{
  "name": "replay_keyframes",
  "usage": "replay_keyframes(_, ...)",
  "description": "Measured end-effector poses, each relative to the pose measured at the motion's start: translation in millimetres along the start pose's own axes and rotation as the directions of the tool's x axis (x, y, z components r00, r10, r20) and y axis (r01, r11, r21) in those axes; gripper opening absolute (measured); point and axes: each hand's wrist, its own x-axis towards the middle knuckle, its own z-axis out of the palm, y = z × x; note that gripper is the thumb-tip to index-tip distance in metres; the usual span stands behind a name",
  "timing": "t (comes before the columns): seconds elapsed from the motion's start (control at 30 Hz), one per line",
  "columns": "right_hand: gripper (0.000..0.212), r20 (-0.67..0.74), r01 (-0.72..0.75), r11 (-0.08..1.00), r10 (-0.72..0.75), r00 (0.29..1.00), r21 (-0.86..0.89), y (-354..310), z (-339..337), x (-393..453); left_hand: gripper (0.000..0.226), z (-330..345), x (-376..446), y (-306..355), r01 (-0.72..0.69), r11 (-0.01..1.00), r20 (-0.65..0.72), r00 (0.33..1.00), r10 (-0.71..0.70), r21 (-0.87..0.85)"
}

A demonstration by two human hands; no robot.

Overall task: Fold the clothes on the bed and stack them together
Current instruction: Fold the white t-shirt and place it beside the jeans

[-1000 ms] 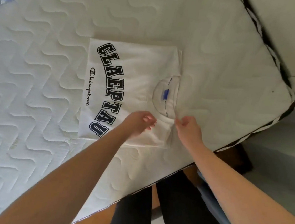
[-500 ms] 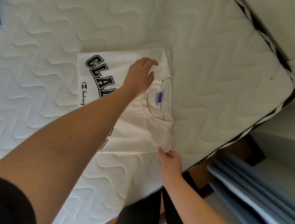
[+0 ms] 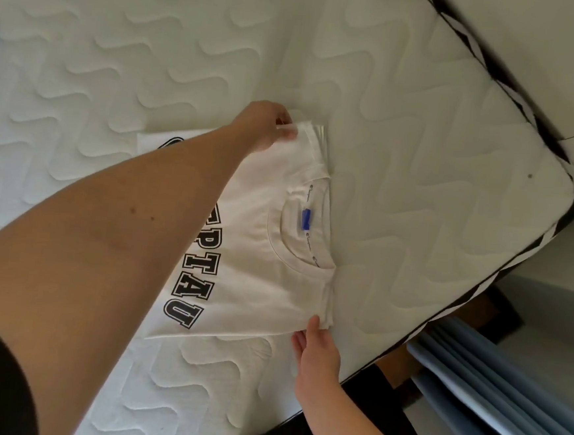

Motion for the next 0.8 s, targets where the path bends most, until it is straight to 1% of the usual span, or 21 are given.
replay_keyframes(0.07, 0.016, 0.042, 0.003, 1.0, -0.004, 0.999, 0.022, 2.4, 4.2, 0.3, 0.04, 1.9, 6.0, 1.4, -0.021, 0.999, 0.061, 0.998, 0.018, 0.041)
replay_keyframes(0.13, 0.02, 0.081, 0.017, 1.0, -0.019, 0.997, 0.027, 4.1, 6.2, -0.7, 0.036, 3.8, 10.8, 6.8, -0.069, 0.991, 0.116, 0.992, 0.056, 0.113)
replay_keyframes(0.2, 0.022, 0.078, 0.022, 0.999, -0.024, 0.997, 0.025, 4.4, 6.5, -1.2, 0.03, 4.9, 13.0, 11.8, -0.109, 0.981, 0.144, 0.986, 0.087, 0.159)
replay_keyframes(0.27, 0.022, 0.055, 0.03, 0.999, -0.032, 0.998, 0.034, 2.5, 7.4, -2.2, 0.031, 4.7, 10.9, 13.7, -0.153, 0.97, 0.158, 0.98, 0.123, 0.189)
replay_keyframes(0.37, 0.022, 0.061, 0.068, 0.996, -0.071, 0.996, 0.054, -5.2, 11.9, -5.3, 0.032, -0.5, -2.5, 13.3, -0.197, 0.964, 0.154, 0.973, 0.17, 0.177)
replay_keyframes(0.5, 0.023, 0.119, 0.172, 0.984, -0.177, 0.977, 0.051, -33.2, 18.4, -10.3, 0.04, -19.1, -25.8, 4.3, -0.191, 0.975, 0.172, 0.97, 0.17, 0.113)
replay_keyframes(0.53, 0.023, 0.145, 0.197, 0.979, -0.201, 0.969, 0.042, -42.6, 19.0, -11.3, 0.034, -23.3, -31.2, 1.2, -0.188, 0.975, 0.177, 0.97, 0.165, 0.119)
replay_keyframes(0.57, 0.024, 0.18, 0.224, 0.974, -0.225, 0.958, 0.026, -52.3, 19.4, -12.6, 0.027, -28.0, -38.6, -0.5, -0.181, 0.976, 0.167, 0.973, 0.161, 0.117)
replay_keyframes(0.63, 0.028, 0.246, 0.272, 0.962, -0.259, 0.934, -0.019, -70.9, 20.1, -15.5, 0.044, -35.8, -54.7, -2.5, -0.131, 0.99, 0.103, 0.987, 0.124, 0.061)
replay_keyframes(0.67, 0.03, 0.273, 0.289, 0.957, -0.268, 0.924, -0.039, -80.1, 20.6, -17.5, 0.046, -38.5, -63.3, -4.3, -0.098, 0.995, 0.048, 0.994, 0.097, 0.009)
replay_keyframes(0.73, 0.036, 0.317, 0.312, 0.947, -0.276, 0.907, -0.07, -97.5, 20.3, -22.0, 0.042, -46.3, -85.6, -8.0, -0.045, 0.995, -0.074, 0.996, 0.039, -0.091)
replay_keyframes(0.8, 0.041, 0.369, 0.335, 0.937, -0.278, 0.887, -0.099, -114.2, 19.1, -29.1, 0.04, -55.2, -112.4, -14.2, -0.02, 0.98, -0.194, 0.981, -0.019, -0.199)
